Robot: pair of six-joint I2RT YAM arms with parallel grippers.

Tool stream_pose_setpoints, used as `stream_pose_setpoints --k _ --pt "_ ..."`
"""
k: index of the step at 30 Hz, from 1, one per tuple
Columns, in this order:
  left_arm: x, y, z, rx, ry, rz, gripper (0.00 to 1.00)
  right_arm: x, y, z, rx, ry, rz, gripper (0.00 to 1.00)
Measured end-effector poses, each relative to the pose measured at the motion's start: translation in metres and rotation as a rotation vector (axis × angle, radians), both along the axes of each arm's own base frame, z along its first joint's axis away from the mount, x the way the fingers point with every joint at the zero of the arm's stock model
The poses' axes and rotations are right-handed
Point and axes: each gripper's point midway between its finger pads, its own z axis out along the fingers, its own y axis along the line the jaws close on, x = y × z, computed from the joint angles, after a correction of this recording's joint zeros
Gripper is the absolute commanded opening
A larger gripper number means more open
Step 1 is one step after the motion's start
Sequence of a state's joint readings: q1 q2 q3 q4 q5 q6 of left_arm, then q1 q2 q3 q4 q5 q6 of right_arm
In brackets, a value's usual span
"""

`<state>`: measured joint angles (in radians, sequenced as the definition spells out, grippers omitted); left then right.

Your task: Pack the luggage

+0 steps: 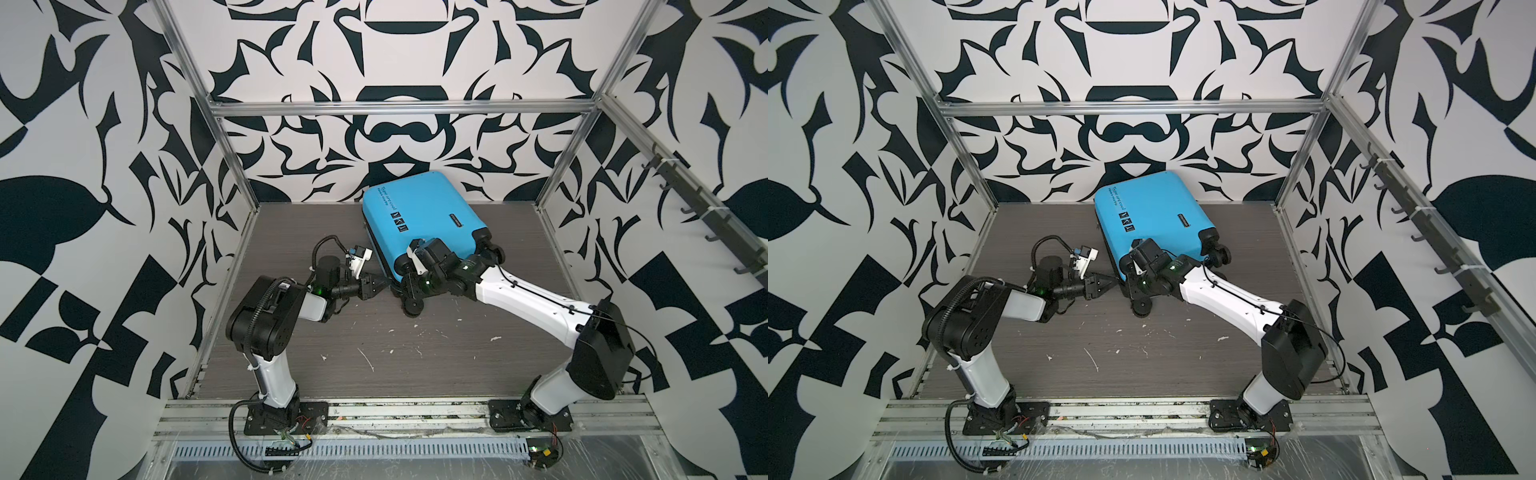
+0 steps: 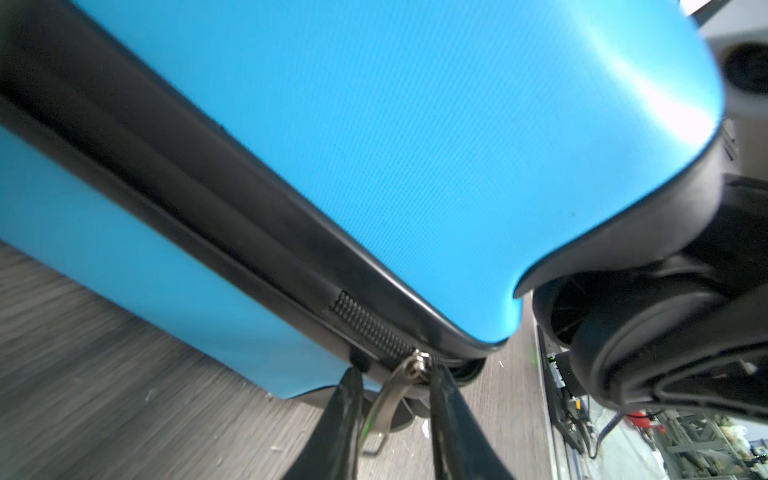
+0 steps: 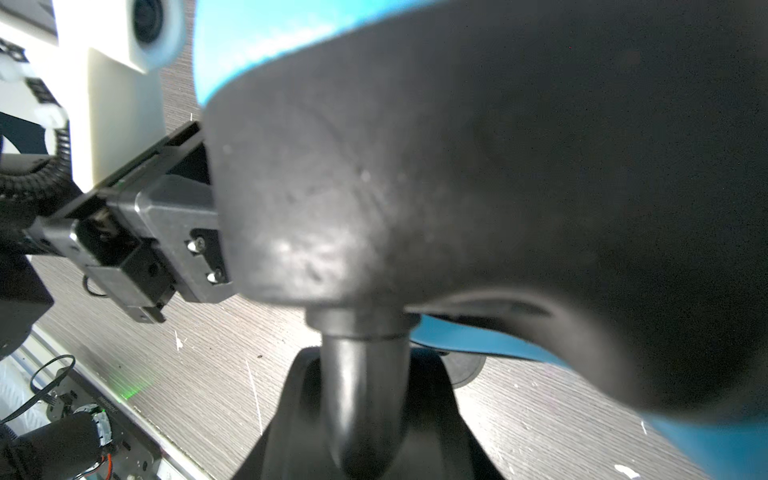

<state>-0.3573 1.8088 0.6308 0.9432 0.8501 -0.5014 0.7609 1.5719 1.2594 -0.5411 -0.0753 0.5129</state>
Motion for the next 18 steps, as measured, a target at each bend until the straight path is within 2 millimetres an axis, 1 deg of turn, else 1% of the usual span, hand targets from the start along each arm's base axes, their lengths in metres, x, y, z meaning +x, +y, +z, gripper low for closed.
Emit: stream_pose_setpoints --k 3,5,7,10,14,18 --pt "-0.002 -0.001 0.001 -0.004 0.003 -0.011 0.21 0.0 0.0 0.0 0.0 0.0 0.0 0.29" --pt "-0.003 -0.001 0.001 -0.006 0.004 -0.015 0.21 0.0 0.0 0.0 0.0 0.0 0.0 0.28" --pt "-0.003 -0.002 0.001 -0.006 0.002 -0.018 0.29 0.0 0.0 0.0 -0.001 0.001 0.0 0.27" --pt "-0.005 -0.003 -0.001 -0.002 0.007 -0.02 0.32 0.0 0.0 0.0 -0.001 0.001 0.0 0.27" --pt "-0.009 -0.008 -0.007 0.008 0.018 -0.033 0.31 0.0 0.0 0.0 -0.001 0.002 -0.001 0.27" --pt "-0.013 -0.01 -0.009 0.016 0.018 -0.051 0.25 -0.001 -0.001 -0.001 -0.003 0.003 0.0 0.27"
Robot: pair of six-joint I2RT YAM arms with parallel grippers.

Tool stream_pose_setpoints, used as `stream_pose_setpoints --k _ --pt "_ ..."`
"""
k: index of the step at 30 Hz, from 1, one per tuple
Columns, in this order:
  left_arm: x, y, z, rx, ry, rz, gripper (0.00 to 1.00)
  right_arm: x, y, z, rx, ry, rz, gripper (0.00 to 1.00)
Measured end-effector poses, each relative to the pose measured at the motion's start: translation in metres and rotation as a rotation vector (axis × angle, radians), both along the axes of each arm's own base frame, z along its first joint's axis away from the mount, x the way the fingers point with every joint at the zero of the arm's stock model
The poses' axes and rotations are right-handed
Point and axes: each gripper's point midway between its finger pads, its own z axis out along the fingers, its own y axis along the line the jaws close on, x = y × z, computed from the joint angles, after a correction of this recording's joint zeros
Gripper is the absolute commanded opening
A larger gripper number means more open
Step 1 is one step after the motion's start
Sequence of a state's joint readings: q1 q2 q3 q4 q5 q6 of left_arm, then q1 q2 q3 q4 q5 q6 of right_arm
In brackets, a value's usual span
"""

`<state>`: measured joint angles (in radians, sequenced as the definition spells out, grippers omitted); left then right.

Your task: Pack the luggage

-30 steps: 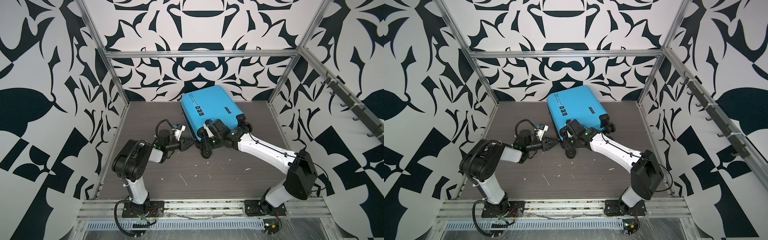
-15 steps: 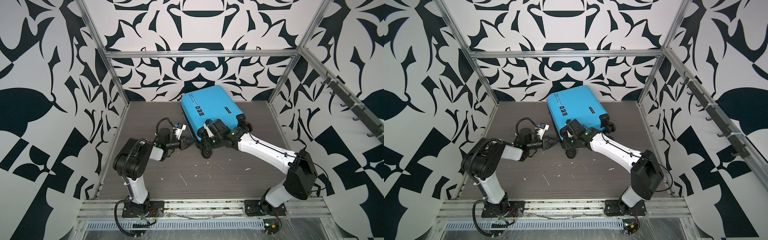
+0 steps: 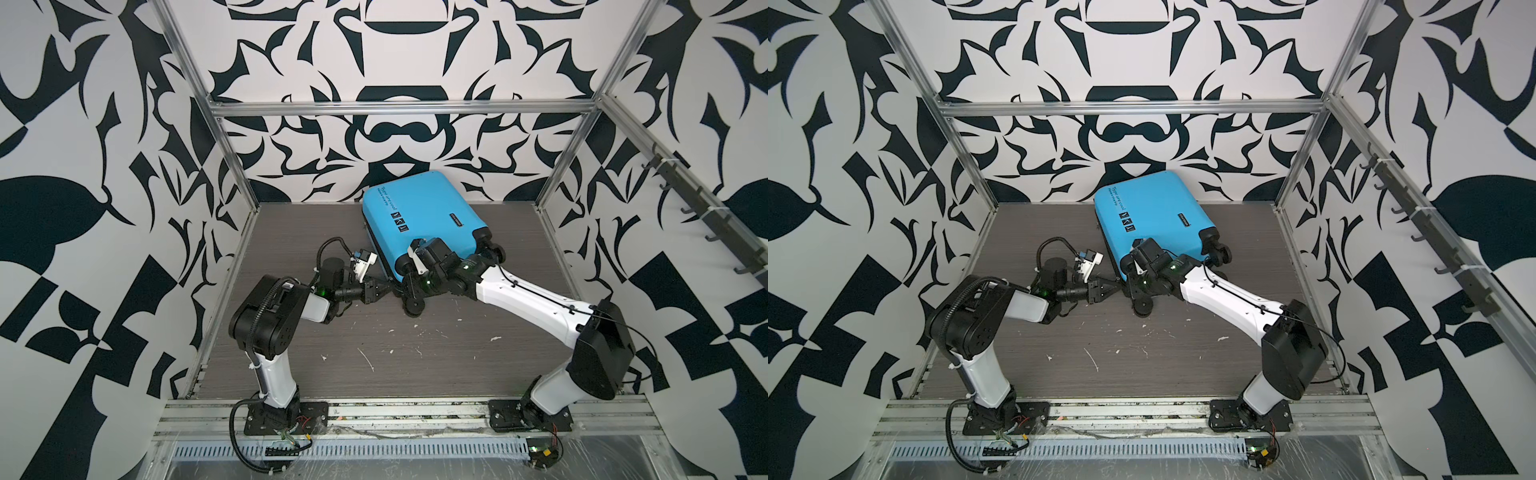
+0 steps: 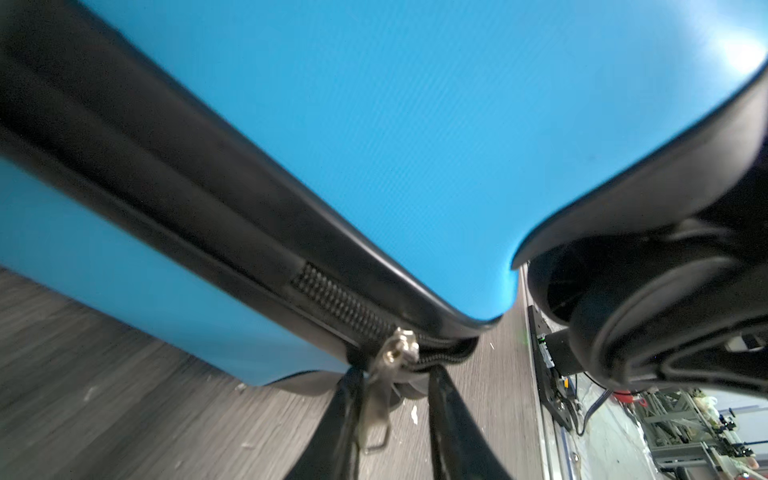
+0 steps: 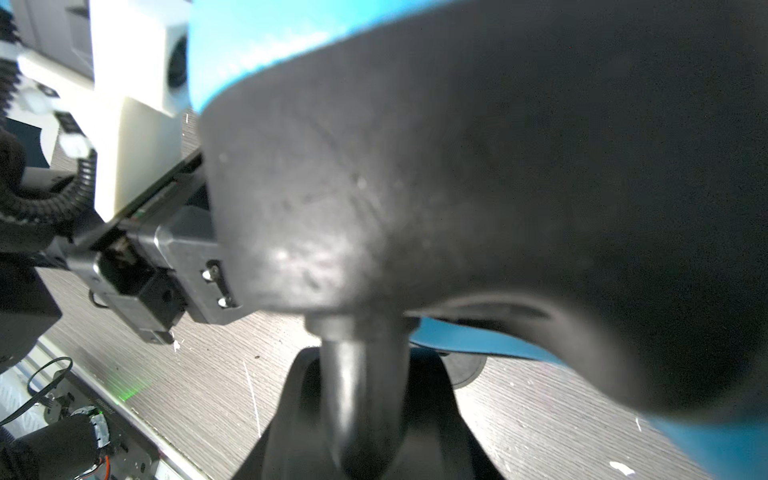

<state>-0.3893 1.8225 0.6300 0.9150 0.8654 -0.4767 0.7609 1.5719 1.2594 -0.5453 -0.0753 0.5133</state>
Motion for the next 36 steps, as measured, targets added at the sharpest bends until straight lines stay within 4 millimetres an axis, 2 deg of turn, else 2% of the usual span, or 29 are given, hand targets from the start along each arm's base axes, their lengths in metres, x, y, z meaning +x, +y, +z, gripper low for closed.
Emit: stream_pose_setpoints --k 5,12,22,29,36 --pt "-0.004 -0.001 -0.001 0.002 -0.001 -0.018 0.17 0.0 0.0 0.0 0.0 0.0 0.0 0.26" --pt "-0.007 -0.003 -0.01 0.034 0.021 -0.02 0.0 0.0 0.0 0.0 0.001 0.001 0.0 0.17" --pt "-0.006 0.003 -0.008 0.181 -0.04 0.048 0.0 -0.001 0.002 0.003 0.013 0.01 0.002 0.0" --pt "-0.012 0.0 -0.011 0.35 -0.124 0.081 0.0 -0.004 0.003 0.007 0.017 0.024 0.006 0.0" --pt "-0.015 0.005 -0.01 0.431 -0.175 0.107 0.0 -0.005 0.003 0.009 0.016 0.032 0.008 0.0"
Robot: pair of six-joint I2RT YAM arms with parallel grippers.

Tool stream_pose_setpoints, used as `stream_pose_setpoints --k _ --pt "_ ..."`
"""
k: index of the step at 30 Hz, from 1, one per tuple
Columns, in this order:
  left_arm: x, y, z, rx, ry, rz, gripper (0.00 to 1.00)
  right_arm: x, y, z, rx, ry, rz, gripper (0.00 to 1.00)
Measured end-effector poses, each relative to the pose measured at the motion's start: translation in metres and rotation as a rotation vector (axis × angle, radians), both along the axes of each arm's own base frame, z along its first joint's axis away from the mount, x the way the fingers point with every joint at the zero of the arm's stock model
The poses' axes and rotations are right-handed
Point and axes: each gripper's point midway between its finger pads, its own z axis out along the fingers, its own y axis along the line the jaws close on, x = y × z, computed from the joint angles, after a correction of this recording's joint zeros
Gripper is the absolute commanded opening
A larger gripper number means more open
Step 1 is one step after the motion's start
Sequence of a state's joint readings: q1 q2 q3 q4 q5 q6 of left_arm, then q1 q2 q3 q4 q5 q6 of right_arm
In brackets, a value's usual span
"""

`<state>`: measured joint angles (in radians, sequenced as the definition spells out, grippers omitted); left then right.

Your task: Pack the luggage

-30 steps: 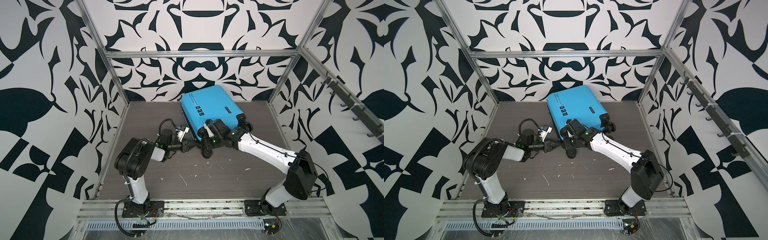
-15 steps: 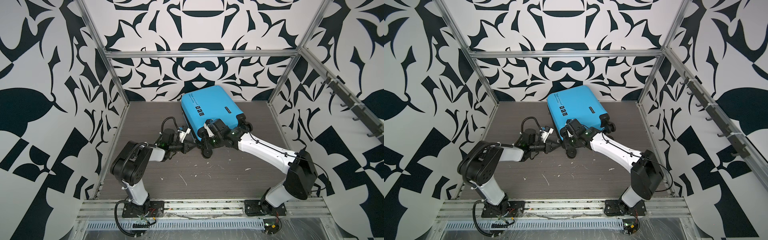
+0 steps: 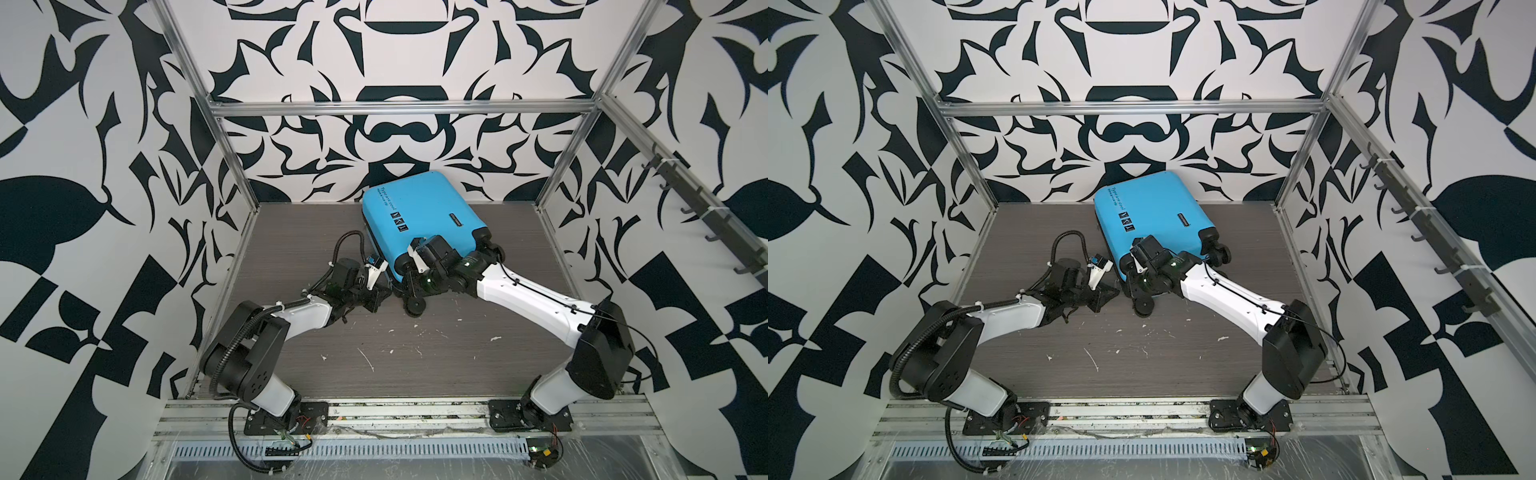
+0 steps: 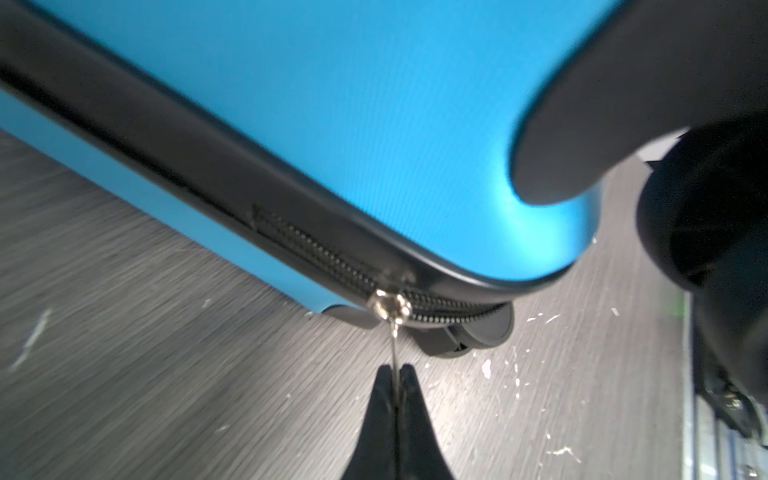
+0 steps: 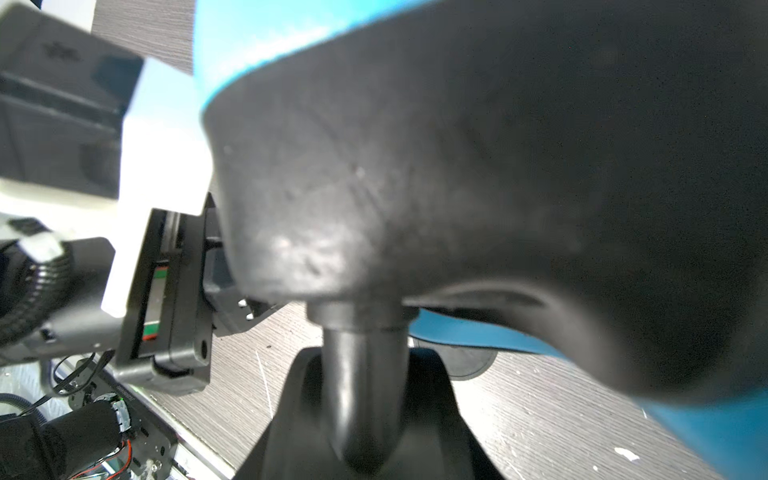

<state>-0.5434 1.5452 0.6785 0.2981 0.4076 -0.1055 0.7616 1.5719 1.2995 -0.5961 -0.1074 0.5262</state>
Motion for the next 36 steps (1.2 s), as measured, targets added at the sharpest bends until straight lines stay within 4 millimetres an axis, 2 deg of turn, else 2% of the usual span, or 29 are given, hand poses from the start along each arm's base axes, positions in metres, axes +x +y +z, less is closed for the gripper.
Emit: stream_pose_setpoints --k 10,18,36 --pt "-0.01 -0.006 0.004 0.057 -0.056 0.001 0.0 -0.003 0.0 0.006 0.0 0.026 -0.003 0.0" --pt "-0.021 -0.006 0.006 0.073 -0.122 0.03 0.0 -0.007 -0.002 0.003 -0.012 0.047 -0.005 0.0" --pt "-0.034 -0.021 0.009 -0.002 -0.181 0.137 0.0 -0.01 0.003 0.002 0.077 0.11 -0.023 0.0"
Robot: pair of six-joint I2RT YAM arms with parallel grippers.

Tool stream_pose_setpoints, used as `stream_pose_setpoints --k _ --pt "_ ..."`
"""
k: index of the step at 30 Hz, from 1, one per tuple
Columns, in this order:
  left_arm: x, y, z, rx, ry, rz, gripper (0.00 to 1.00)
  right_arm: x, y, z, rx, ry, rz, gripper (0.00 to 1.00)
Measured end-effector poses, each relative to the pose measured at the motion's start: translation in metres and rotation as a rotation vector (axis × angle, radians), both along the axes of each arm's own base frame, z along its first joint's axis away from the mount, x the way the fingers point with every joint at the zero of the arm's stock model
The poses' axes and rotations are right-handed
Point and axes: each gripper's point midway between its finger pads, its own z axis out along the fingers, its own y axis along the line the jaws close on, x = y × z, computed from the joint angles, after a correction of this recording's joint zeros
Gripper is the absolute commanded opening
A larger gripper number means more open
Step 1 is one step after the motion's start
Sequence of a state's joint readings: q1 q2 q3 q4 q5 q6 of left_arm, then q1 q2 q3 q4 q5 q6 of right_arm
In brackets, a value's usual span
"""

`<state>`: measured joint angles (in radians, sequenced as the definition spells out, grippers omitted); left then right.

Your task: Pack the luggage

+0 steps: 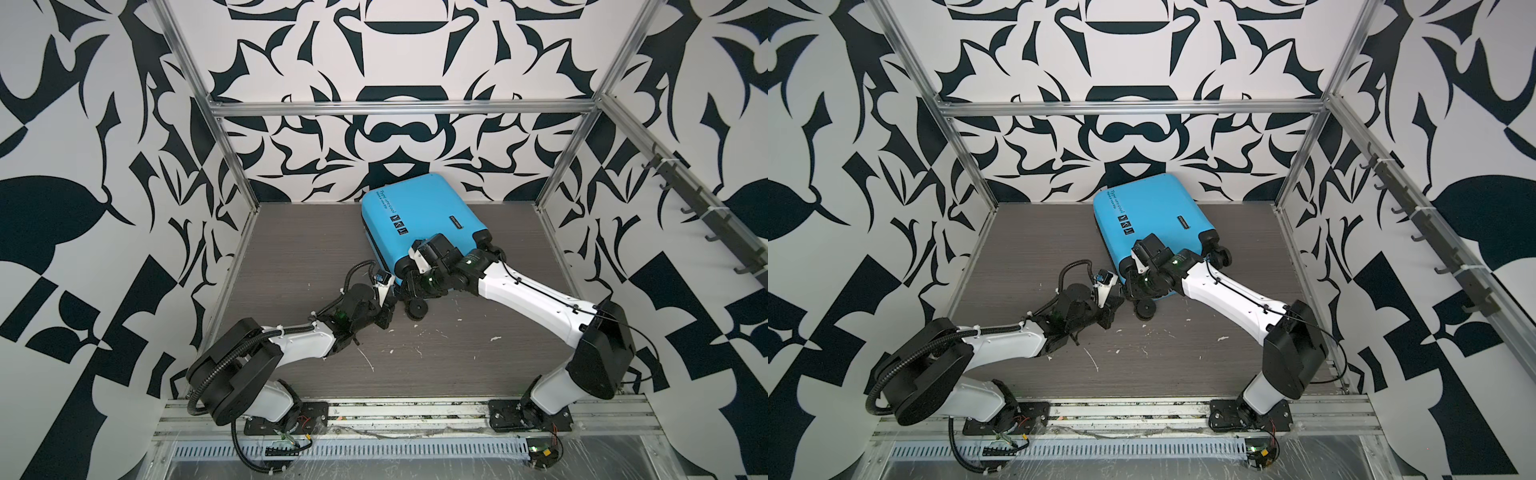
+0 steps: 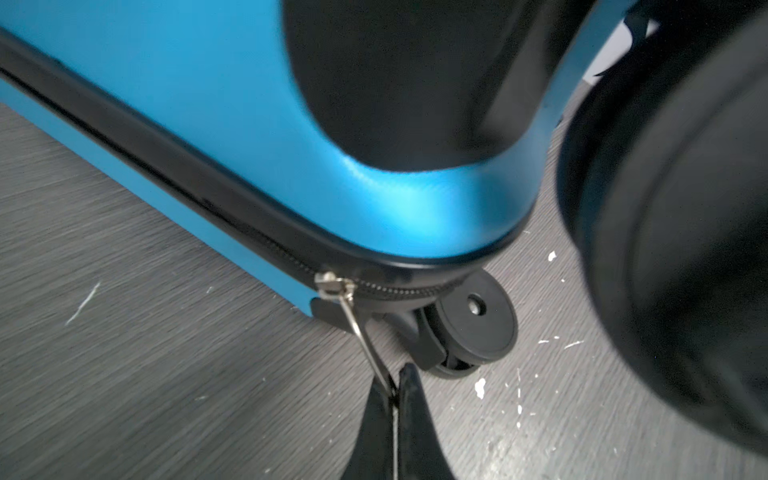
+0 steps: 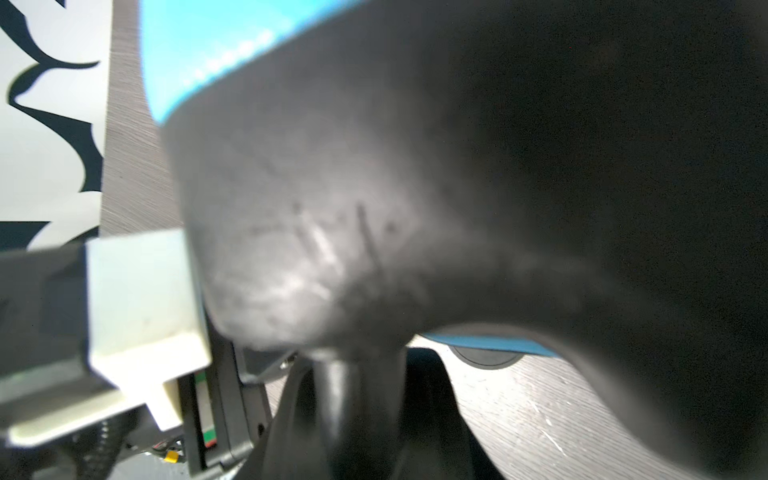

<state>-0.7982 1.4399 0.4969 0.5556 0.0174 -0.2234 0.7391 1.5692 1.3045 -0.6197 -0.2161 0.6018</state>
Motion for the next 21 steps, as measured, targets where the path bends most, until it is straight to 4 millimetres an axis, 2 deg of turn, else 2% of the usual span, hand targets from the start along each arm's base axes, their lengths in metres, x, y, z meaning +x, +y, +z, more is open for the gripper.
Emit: stream_pose_setpoints --k 2,5,7,12,15,17,21 --pt "-0.008 -0.01 0.006 -0.029 -0.009 -0.04 0.0 0.001 0.001 0.001 0.023 0.005 -0.006 0.0" --pt "-0.029 -0.035 0.023 -0.103 -0.031 -0.139 0.0 0.008 0.004 0.002 0.065 -0.001 -0.025 0.0" --pt "-0.036 -0.041 0.027 -0.129 -0.022 -0.153 0.0 0.011 0.003 0.003 0.083 -0.003 -0.031 0.0" --pt "-0.036 -0.04 0.027 -0.152 -0.024 -0.137 0.0 0.013 0.005 0.005 0.1 -0.002 -0.035 0.0" --pt "-0.043 -0.034 0.022 -0.143 -0.029 -0.13 0.0 0.014 0.005 0.006 0.103 -0.004 -0.037 0.0" --pt "-0.05 -0.029 0.022 -0.132 -0.042 -0.133 0.11 0.015 0.006 0.006 0.11 -0.007 -0.04 0.0" --pt "-0.056 -0.012 0.03 -0.114 -0.109 -0.108 0.25 0.016 0.008 0.006 0.117 -0.012 -0.042 0.0"
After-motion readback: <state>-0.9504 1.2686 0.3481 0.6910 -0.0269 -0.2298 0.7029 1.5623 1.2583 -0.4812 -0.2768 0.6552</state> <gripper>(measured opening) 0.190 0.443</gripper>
